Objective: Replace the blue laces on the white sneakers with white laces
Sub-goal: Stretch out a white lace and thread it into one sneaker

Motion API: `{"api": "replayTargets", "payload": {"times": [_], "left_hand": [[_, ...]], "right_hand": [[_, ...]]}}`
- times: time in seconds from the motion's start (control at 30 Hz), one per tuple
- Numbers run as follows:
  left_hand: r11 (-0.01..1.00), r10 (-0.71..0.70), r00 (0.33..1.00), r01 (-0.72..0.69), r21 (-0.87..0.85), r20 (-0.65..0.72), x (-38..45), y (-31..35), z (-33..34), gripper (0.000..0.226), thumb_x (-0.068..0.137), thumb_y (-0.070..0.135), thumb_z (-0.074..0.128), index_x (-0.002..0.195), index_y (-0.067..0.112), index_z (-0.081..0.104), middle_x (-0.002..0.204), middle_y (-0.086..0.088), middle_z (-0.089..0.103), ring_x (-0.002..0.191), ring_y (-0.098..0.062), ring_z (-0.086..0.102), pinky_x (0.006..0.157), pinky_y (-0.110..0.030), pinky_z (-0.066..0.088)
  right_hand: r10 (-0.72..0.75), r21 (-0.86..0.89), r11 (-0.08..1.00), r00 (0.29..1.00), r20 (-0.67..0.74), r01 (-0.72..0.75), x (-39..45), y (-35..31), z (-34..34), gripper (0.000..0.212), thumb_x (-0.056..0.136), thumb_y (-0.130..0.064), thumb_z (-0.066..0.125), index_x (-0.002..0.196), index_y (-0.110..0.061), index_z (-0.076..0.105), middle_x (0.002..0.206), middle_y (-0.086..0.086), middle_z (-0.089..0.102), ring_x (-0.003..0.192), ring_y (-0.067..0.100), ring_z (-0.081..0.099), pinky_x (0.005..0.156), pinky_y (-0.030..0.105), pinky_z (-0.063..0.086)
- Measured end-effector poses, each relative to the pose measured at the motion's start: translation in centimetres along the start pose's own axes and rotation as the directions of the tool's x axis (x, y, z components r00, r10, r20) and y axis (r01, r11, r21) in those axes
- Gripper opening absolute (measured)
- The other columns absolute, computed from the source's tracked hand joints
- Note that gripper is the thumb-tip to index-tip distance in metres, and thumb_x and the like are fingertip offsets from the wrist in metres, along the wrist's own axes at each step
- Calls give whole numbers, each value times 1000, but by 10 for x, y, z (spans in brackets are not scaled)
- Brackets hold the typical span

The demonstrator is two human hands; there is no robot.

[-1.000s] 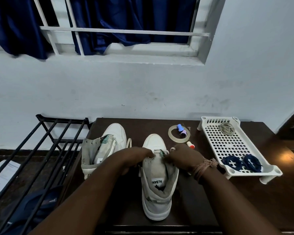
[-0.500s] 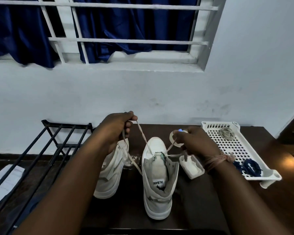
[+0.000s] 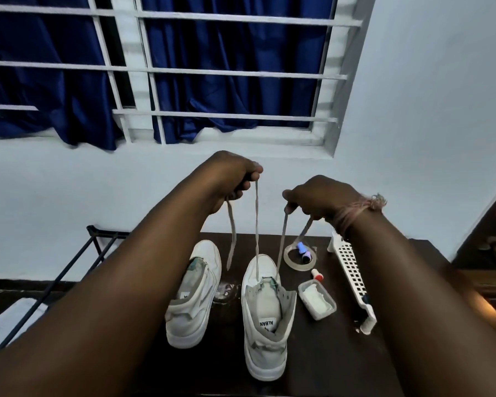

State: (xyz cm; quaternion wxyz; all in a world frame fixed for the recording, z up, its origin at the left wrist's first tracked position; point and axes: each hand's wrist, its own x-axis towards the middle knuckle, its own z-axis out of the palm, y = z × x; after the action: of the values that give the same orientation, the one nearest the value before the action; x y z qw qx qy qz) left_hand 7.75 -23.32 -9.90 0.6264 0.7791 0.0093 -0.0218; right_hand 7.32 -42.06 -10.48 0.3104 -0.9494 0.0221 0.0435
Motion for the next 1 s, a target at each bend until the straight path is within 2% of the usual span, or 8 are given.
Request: {"api": "replayTargets", "payload": {"times": [0.17,0.3,0.37,0.5,0.6,0.7,0.83,1.0], "left_hand": [[987,134,988,-139,-75,-72,-7,-16,1,26,100,28,58,123,34,69,86,5,69,71,-12,59,67,-27,46],[989,127,987,-133,-64,-100,-12,-61,6,35,102,31,58,136,34,62,93,1,65,52,-4,46,55,-22,40],[995,72,994,-78,-66,-81,-19,-84,12,41,101,24,60,140,32,59,105,-2,71,58,0,57,57,-22,47],[992,-75,997,75,99,-1,-22,-151,26,64,91,28,72,150,34,47,153,-4,49,132,-24,55,110,-40,45],[971,-144,983,118,206,114,-18,-189,43,87,82,40,77,156,33,33,163,12,29,133,-6,47,103,-25,48],[955,-184,973,142,259,142,-14,-202,55,89,84,35,76,159,31,28,163,15,28,132,-5,47,78,-8,43],[940,-271,952,230,251,141,-7,-214,67,98,71,24,75,157,35,30,155,6,44,118,-15,61,93,-27,52],[916,-312,944,270,296,106,1,-224,76,90,71,24,62,154,41,33,150,-2,51,118,-20,61,98,-32,52]], "right_hand": [[-11,204,976,952,-305,77,-14,30,26,37,86,-47,63,74,-14,75,61,-3,68,64,15,62,80,36,43],[51,616,783,979,-200,85,-20,59,59,40,91,-38,65,69,-6,72,49,5,59,50,26,56,61,36,45],[61,567,820,975,-215,74,-14,76,82,40,92,-37,64,65,-9,70,50,1,59,52,23,57,60,35,46],[129,337,936,991,-48,-105,2,101,127,34,82,-35,70,83,-1,68,68,4,64,57,16,56,53,27,43],[266,372,886,960,86,-279,13,114,151,62,69,-39,76,120,-8,60,89,10,74,68,20,69,65,34,58],[379,346,847,915,141,-404,20,117,162,30,79,-39,77,81,-11,67,85,9,72,74,20,66,73,33,56],[421,383,802,888,185,-459,33,120,175,28,84,-28,75,64,-15,60,75,7,66,71,20,61,79,33,55],[426,320,824,884,195,-468,43,122,174,36,93,-17,60,57,-14,57,44,-6,57,44,6,53,37,10,37]]}}
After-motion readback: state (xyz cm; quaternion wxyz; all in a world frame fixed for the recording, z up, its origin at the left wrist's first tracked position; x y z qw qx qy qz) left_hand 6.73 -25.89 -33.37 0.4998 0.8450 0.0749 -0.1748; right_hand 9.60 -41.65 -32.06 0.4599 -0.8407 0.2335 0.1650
